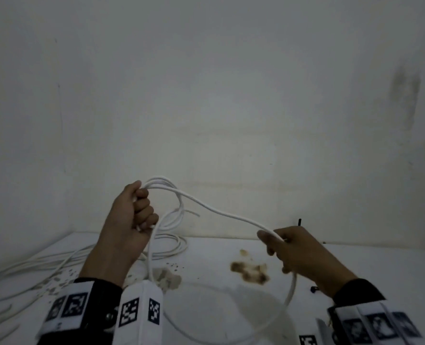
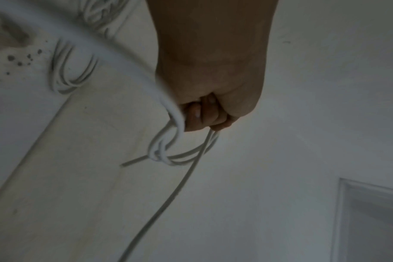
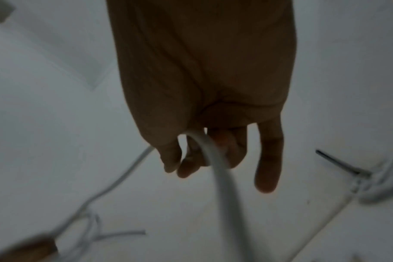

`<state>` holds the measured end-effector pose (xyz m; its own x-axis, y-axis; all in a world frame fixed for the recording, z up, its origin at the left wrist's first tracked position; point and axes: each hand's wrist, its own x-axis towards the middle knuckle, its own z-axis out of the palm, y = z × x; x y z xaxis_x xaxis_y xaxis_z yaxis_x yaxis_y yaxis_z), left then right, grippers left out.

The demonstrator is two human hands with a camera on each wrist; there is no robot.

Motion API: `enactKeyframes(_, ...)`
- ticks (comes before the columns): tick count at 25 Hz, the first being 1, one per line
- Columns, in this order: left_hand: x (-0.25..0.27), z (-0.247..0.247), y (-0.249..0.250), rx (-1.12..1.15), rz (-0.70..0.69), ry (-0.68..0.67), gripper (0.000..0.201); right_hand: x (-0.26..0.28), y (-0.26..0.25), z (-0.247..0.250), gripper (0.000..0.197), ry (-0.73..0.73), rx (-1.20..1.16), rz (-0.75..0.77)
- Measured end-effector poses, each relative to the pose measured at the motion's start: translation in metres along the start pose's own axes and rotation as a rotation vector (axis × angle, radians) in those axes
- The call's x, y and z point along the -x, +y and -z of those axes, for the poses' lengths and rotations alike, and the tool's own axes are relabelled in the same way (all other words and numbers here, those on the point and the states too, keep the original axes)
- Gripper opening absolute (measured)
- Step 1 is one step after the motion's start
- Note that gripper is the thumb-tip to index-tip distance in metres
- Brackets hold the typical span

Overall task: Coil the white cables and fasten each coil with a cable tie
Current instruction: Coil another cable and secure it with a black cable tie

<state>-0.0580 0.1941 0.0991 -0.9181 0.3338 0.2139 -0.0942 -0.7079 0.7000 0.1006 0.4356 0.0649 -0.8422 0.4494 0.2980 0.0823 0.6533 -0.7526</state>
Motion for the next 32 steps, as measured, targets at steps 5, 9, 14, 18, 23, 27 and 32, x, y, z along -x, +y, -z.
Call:
enactKeyframes(5,-0.009,0.028,0.002,-0.258,-0.022,0.097,0.039,0.005,-0.018,0.022,0.044,-0.051,-0.459,-0.068)
enactKeyframes(9,-0.007,0.040,0.014,-0.344,0.089,0.014,0.039,0.009,-0.023,0.037,0.053,0.306,0.248,0.123)
enactKeyframes(14,-0.017,0.064,0.025,0.011,0.319,-0.343,0.022,0.002,-0.014,0.017,0.047,0.392,0.515,0.292)
enactKeyframes(18,-0.022,0.061,0.022,0.285,0.202,-0.215,0.018,0.000,-0.018,-0.005,0.015,0.137,0.241,0.302)
enactKeyframes(23,-0.015,0.037,0.007,0.421,0.064,-0.043,0.026,0.005,-0.023,-0.024,0.017,0.144,0.360,0.341)
enactKeyframes(27,-0.013,0.021,-0.002,0.513,0.017,-0.102,0.026,0.010,-0.020,-0.047,0.014,-0.044,0.455,0.268)
enactKeyframes(32,-0.009,0.007,-0.016,0.543,-0.002,-0.100,0.047,0.012,-0.025,-0.055,0.020,-0.157,0.271,0.290)
